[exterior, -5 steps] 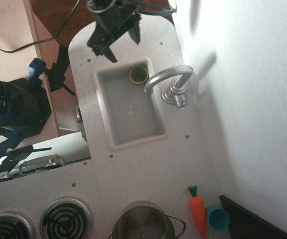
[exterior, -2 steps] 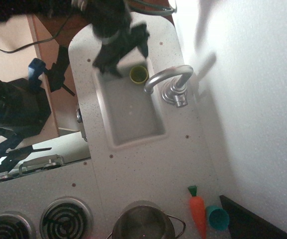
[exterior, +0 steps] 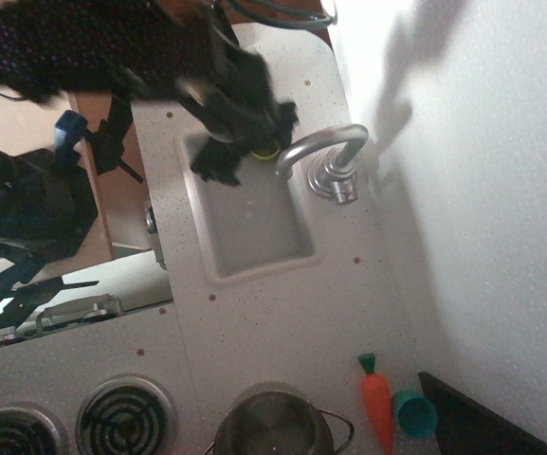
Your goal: Turn faucet right
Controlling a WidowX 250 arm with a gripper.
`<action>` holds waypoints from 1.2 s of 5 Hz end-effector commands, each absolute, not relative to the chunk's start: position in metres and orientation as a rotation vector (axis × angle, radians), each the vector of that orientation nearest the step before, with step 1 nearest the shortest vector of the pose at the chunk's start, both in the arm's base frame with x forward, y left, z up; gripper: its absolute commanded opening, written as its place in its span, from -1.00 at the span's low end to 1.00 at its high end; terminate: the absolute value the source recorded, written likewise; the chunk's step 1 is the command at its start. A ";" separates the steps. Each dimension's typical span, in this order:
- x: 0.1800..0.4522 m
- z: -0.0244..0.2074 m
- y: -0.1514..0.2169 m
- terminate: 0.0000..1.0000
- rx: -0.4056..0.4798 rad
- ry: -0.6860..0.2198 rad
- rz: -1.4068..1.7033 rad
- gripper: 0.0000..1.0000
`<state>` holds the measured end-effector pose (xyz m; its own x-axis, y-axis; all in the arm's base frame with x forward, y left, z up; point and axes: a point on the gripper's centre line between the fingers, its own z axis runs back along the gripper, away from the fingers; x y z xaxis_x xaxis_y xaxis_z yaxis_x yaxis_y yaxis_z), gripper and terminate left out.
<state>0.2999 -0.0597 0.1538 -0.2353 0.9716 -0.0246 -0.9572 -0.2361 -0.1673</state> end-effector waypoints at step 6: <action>0.287 0.237 -0.171 -1.00 -0.761 0.311 1.640 1.00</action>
<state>0.2782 -0.1916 0.2343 -0.0253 0.7176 -0.6960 -0.9682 -0.1911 -0.1617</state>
